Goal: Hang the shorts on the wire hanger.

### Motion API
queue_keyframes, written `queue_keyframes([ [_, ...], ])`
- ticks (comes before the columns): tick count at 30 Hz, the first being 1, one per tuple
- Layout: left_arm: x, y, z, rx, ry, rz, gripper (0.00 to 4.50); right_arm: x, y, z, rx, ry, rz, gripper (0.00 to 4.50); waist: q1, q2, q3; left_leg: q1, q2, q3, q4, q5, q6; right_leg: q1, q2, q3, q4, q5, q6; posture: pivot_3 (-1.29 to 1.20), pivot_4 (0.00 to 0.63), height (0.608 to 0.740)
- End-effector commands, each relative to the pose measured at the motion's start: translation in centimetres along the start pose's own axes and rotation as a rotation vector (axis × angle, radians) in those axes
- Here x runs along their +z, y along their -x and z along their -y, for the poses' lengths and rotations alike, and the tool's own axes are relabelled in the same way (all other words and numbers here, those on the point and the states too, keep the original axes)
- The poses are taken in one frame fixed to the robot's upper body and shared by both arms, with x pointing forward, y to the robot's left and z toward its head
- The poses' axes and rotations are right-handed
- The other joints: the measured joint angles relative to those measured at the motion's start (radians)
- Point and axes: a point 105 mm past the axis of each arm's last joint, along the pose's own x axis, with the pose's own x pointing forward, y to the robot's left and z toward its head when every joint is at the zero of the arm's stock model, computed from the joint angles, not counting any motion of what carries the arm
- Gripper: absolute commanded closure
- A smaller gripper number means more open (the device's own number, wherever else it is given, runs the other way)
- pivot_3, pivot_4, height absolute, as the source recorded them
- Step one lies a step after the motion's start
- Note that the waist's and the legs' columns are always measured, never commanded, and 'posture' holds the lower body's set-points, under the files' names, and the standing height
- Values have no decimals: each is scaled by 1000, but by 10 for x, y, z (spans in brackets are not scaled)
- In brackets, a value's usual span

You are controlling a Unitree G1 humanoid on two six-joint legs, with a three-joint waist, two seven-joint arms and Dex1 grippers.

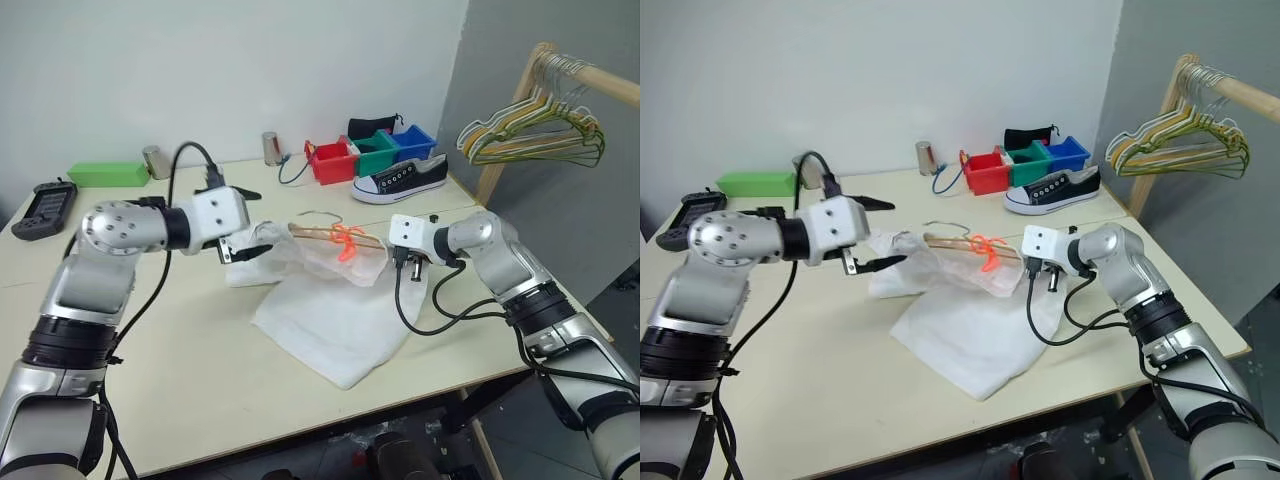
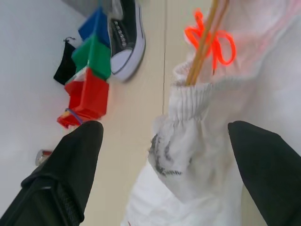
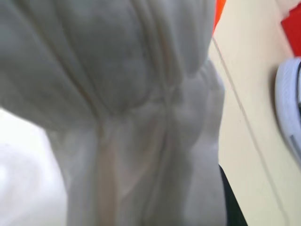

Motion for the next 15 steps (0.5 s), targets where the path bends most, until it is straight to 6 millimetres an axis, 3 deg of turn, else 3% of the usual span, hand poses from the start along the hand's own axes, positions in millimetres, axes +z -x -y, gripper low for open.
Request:
queue_keyframes([
  [1, 14, 35, -26, 111, 101, 61, 9, 7, 14, 9, -70, -151, 83, 4500, -4, 0, 0, 0, 0, 0, 0, 0, 0, 0, 0, 0, 0, 0, 0, -186, 1, 740],
  [3, 5, 46, -28, 140, 150, 39, 9, 4, 17, 8, -97, -236, 101, 4500, -11, 1, 0, 1, 0, 0, 0, 0, 0, 0, 0, 0, 0, 0, 1, -193, 1, 740],
  [7, -8, 37, -7, 121, 177, 19, 9, -11, 26, -1, -175, -393, 117, 4500, -17, 2, -6, 1, 0, 0, 0, 0, 0, 0, 0, 0, 0, 0, 1, -206, 1, 740],
  [15, 37, -29, 39, 24, 234, 255, 9, -48, 48, -23, -286, -705, 51, 4500, -10, 0, -8, -1, -1, 0, 2, 0, 0, 1, -1, 0, -1, -1, 1, -254, 6, 740],
])
